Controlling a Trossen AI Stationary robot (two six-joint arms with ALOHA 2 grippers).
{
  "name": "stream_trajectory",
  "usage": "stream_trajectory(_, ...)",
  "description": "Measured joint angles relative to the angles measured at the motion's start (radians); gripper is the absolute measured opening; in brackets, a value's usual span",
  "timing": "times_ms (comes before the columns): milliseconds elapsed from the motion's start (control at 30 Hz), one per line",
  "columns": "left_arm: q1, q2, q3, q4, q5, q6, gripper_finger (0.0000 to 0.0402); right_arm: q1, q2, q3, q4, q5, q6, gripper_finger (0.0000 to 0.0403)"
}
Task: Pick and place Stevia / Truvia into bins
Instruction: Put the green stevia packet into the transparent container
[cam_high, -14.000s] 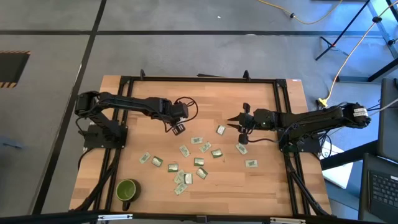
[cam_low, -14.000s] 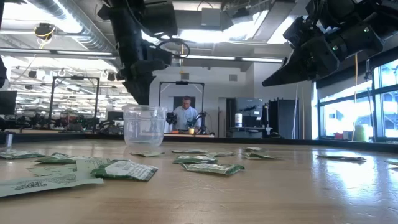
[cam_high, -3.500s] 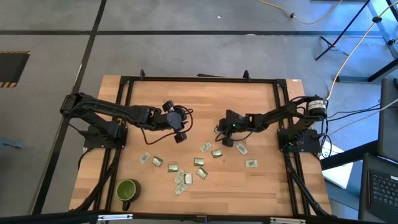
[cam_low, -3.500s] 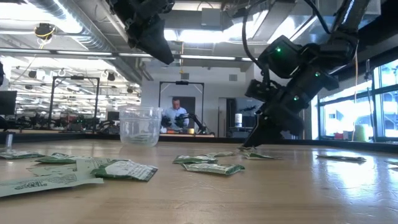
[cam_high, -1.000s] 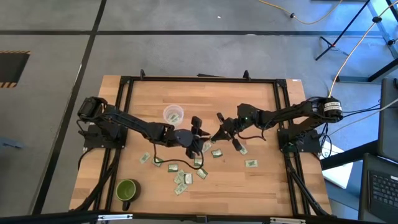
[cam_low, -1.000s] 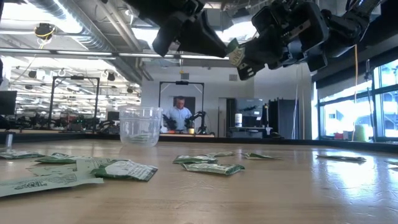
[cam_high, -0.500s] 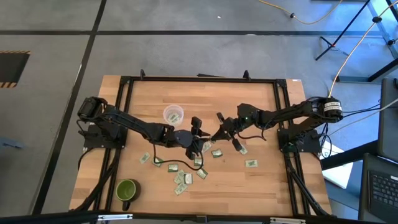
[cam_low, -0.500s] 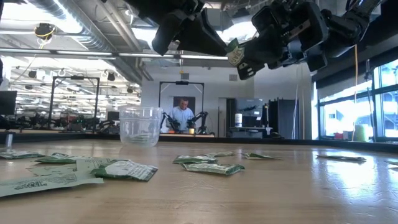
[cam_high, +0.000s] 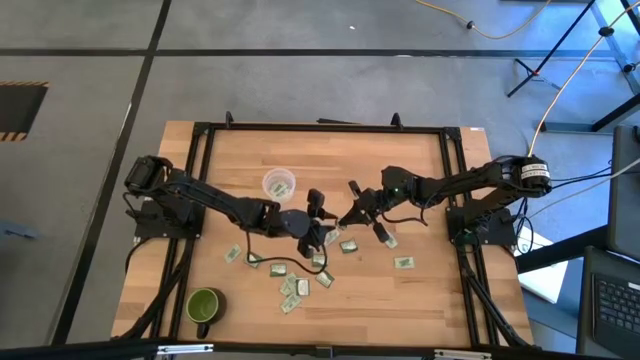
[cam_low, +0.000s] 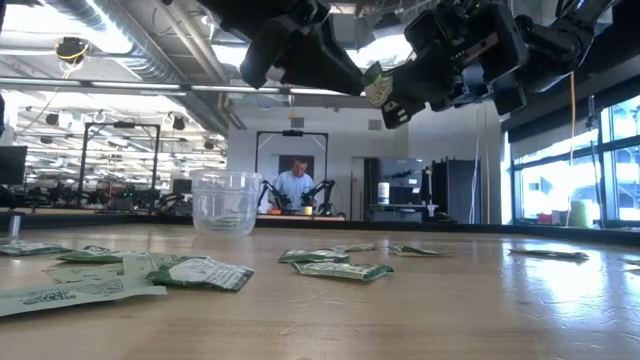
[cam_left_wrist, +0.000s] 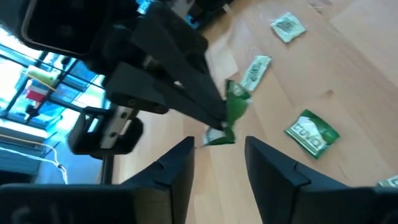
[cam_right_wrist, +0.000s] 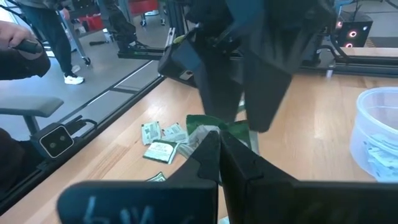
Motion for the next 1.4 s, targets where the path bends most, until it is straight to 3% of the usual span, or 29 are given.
stream_trajectory(500, -0.032, 0.000, 0.000, 0.040, -0.077, -0.023, 0.0127, 0.000, 0.000, 0.000, 0.000, 0.042, 0.006, 0.0006)
stream_trajectory(1000, 0.001, 0.000, 0.000, 0.045, 0.023, -0.051, 0.0092, 0.000, 0.000, 0.000, 0.001, 0.042, 0.024, 0.0006)
stream_trajectory(1400, 0.007, 0.000, 0.000, 0.045, 0.046, -0.048, 0.0033, 0.001, 0.000, 0.000, 0.001, 0.042, 0.021, 0.0006)
